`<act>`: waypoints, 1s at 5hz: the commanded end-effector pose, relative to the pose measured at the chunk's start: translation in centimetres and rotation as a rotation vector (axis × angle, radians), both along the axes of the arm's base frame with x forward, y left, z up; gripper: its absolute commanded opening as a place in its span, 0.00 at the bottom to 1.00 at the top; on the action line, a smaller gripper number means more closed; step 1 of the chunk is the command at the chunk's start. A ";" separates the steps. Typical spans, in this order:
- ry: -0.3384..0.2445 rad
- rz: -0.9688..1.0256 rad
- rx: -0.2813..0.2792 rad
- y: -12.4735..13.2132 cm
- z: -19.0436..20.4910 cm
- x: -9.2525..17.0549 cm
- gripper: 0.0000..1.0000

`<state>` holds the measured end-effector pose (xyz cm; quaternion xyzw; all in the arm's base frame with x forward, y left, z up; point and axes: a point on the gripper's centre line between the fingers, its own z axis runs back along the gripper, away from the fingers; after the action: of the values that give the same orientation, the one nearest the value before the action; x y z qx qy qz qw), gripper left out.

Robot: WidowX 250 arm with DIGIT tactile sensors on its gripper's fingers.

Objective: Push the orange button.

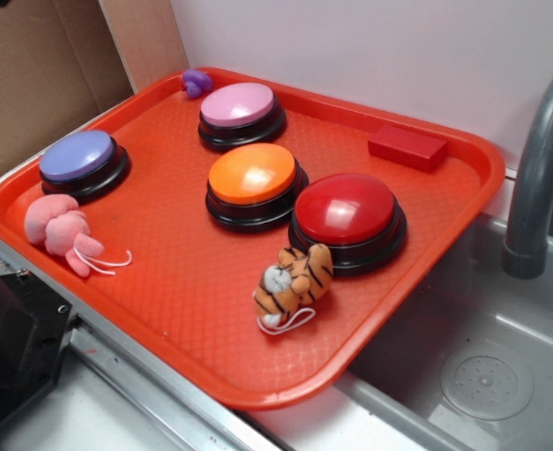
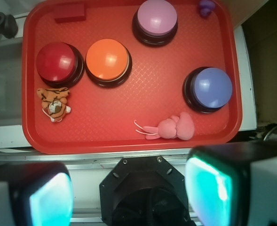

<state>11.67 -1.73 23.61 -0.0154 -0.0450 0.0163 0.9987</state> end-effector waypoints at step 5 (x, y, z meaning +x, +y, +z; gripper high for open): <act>0.031 -0.444 0.173 -1.5 -12.1 13.7 1.00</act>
<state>24.83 -3.00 10.72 0.0602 -0.0056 -0.2044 0.9770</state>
